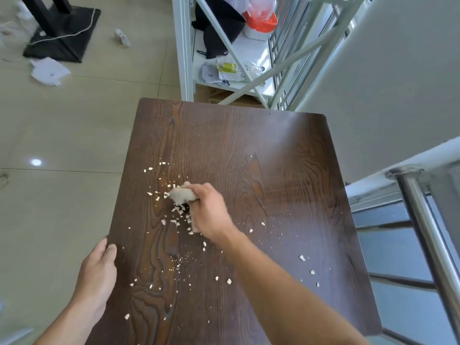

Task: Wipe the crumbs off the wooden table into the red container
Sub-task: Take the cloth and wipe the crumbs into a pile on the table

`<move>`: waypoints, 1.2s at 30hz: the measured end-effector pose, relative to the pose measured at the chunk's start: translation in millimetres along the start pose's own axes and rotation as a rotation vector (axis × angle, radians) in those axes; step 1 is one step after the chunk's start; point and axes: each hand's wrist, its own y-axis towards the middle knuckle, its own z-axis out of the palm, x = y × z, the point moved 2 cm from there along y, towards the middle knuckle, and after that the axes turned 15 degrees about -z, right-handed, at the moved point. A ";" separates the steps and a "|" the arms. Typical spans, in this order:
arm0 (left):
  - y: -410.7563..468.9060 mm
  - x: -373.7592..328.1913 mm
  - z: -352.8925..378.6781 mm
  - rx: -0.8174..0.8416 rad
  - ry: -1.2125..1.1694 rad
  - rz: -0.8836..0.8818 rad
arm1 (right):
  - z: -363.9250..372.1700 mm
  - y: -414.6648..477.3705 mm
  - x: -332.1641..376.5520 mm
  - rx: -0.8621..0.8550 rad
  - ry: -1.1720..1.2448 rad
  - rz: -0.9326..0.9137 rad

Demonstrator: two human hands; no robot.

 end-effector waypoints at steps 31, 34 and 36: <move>6.4 6.4 1.1 0.007 0.073 0.053 | -38.1 -90.2 19.8 -0.356 -0.057 0.174; 5.3 6.5 -0.2 0.041 0.060 0.053 | -117.9 -176.9 -8.5 -0.513 -0.297 0.323; 4.5 5.7 -0.1 0.035 0.048 0.069 | -155.5 -227.2 -38.6 -0.524 -0.437 0.475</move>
